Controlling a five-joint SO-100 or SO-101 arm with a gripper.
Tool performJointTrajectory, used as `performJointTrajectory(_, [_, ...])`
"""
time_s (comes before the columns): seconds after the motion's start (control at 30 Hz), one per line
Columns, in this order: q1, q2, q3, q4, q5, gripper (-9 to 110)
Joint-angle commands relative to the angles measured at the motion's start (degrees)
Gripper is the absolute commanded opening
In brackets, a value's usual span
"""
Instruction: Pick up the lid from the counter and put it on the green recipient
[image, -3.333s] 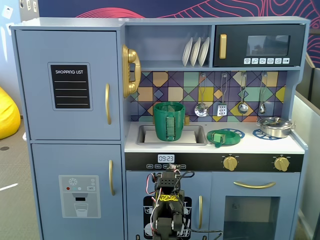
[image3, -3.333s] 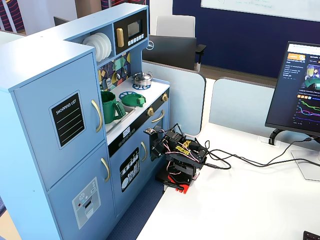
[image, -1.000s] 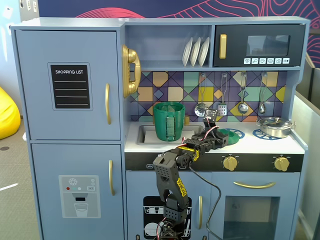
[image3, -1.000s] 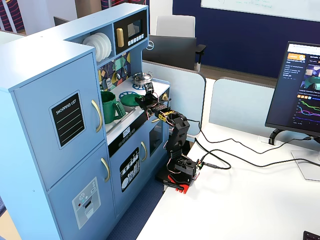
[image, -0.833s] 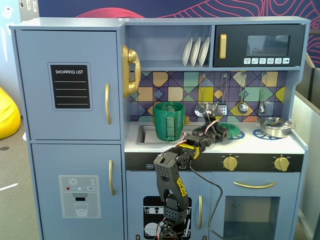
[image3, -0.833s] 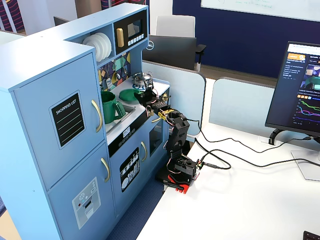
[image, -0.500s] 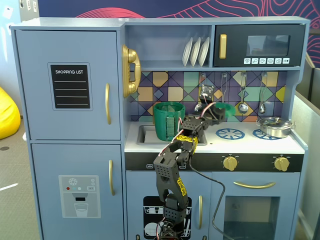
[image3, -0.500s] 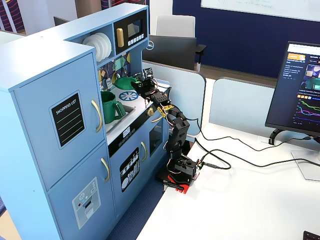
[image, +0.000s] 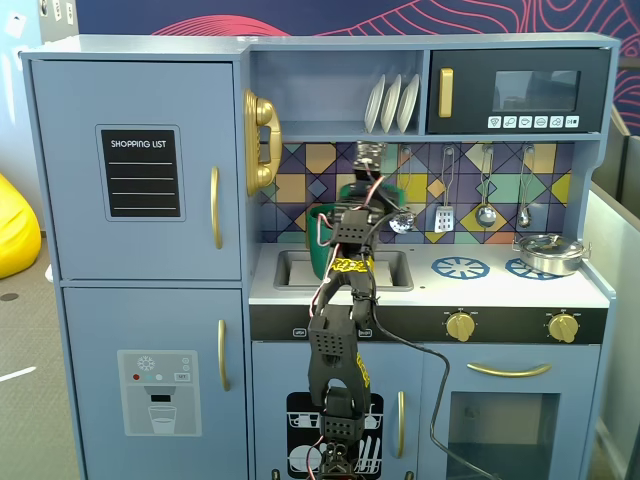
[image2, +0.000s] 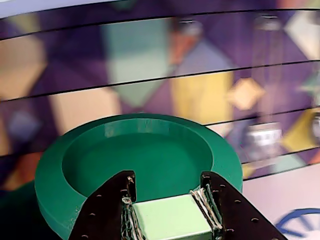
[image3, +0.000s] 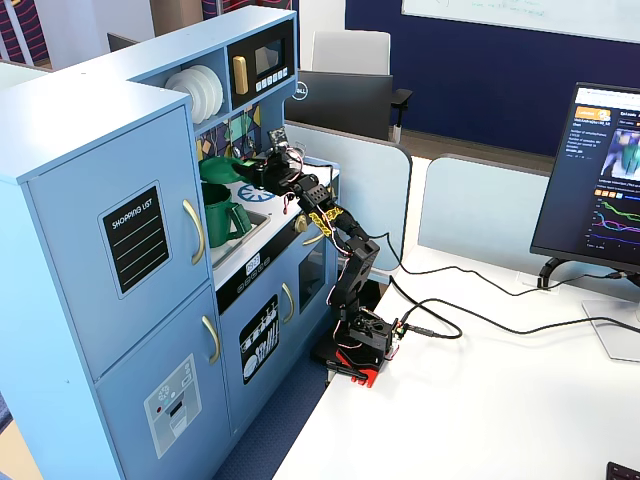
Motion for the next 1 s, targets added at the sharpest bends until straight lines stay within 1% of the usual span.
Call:
performJointTrajectory(0.0, [-3.9, 4.6, -4.7, 1.1, -0.2, 0])
performJointTrajectory(0.37, [-7.6, 3.4, -3.4, 1.3, -1.8, 0])
performJointTrajectory(0.97, [-8.4, 6.9, 6.4, -0.3, -3.2, 0])
